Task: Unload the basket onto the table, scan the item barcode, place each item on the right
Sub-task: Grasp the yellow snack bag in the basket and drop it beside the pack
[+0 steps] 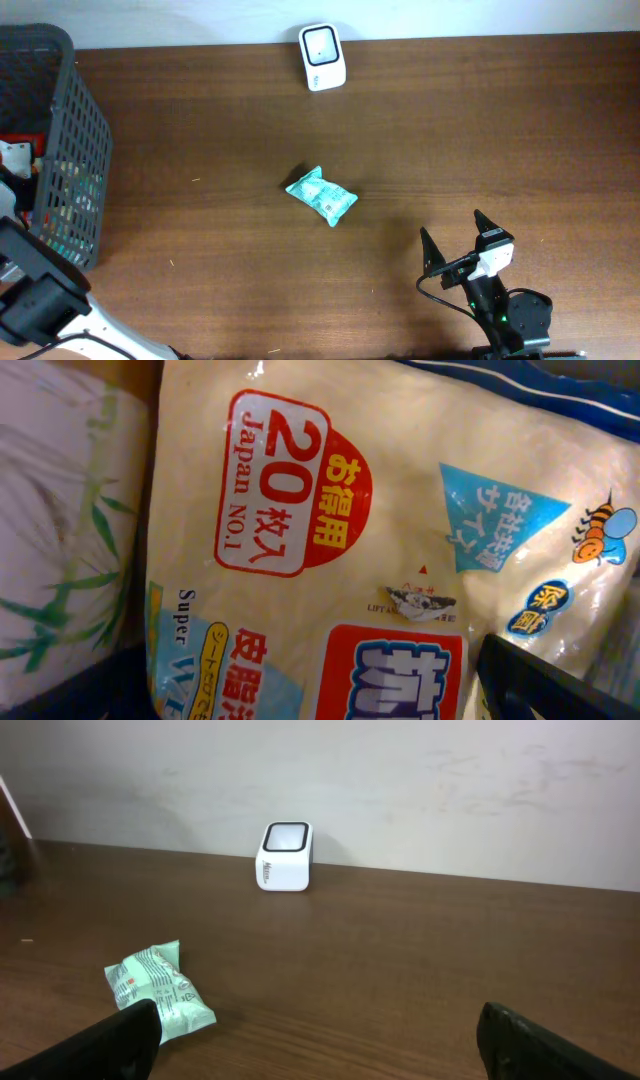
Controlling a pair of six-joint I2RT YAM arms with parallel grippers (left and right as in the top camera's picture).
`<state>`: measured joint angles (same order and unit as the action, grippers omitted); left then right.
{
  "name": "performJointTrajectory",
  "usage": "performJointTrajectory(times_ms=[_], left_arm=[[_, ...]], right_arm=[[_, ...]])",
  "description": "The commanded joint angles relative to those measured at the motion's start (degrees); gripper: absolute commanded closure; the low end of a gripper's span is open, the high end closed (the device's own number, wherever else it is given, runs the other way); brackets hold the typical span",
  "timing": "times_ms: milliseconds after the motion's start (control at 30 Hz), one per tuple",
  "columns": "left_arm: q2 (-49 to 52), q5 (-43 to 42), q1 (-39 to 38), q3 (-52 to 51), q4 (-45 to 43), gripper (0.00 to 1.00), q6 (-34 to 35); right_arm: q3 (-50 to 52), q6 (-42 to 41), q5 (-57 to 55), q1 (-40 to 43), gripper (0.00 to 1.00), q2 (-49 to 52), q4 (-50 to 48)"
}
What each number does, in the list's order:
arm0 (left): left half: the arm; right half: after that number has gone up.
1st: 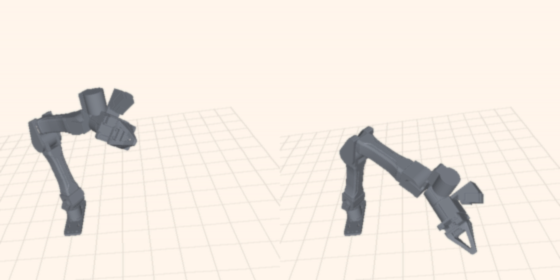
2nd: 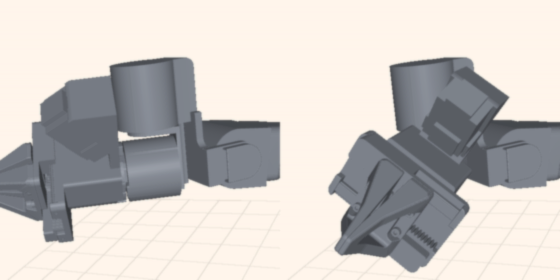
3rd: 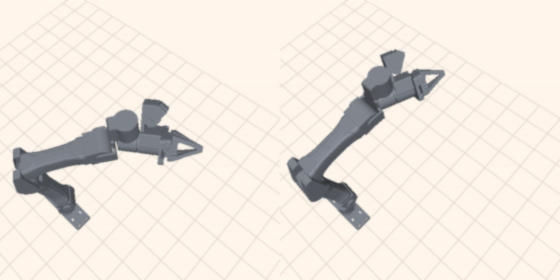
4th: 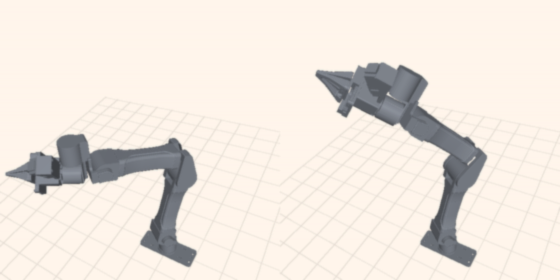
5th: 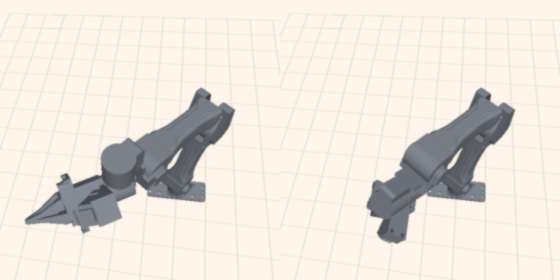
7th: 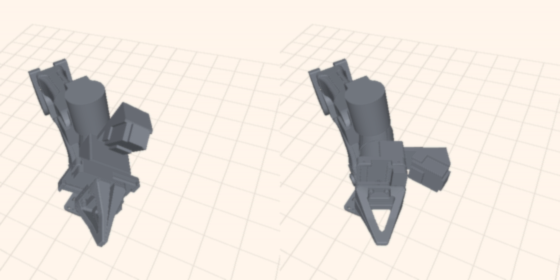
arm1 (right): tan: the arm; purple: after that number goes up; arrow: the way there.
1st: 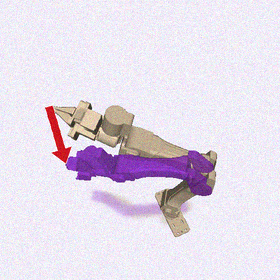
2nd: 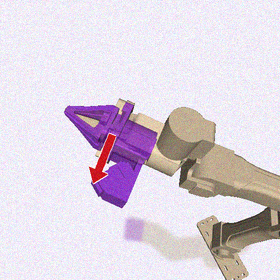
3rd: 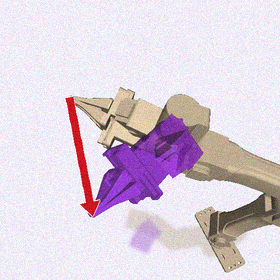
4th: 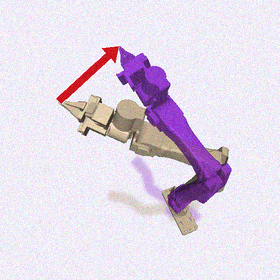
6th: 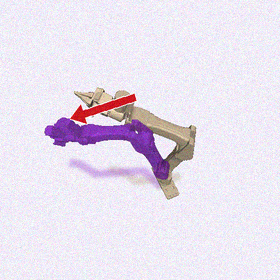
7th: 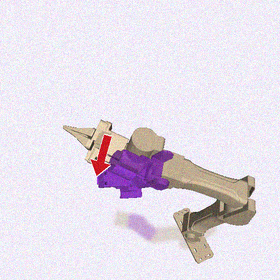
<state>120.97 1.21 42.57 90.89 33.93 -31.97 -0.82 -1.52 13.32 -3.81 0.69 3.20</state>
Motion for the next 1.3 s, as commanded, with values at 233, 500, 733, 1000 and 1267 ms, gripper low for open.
performJointTrajectory(times_ms=[233,500,733,1000,1267], left_arm=[[2.1,0.1,0.5,1.4,2.4,1.00,-0.6],[-30.7,-0.1,-4.6,10.7,-5.1,1.00,20.2],[-39.5,-24.4,-33.4,10.2,6.4,1.00,25.1],[-5.0,-21.8,-51.2,10.2,21.2,1.00,37.2],[-2.3,-22.4,-54.0,13.8,30.0,0.01,37.9]], right_arm=[[0.5,-0.5,-0.3,-0.3,0.01,-0.3,0.1],[0.5,-0.5,-0.3,-0.3,0.01,-0.3,0.0],[0.5,-0.5,-0.3,-0.3,0.01,-0.3,0.1],[0.5,-0.5,-0.3,-0.3,0.01,-0.3,0.0],[0.5,-0.5,-0.3,-0.3,0.01,-0.3,0.0]])
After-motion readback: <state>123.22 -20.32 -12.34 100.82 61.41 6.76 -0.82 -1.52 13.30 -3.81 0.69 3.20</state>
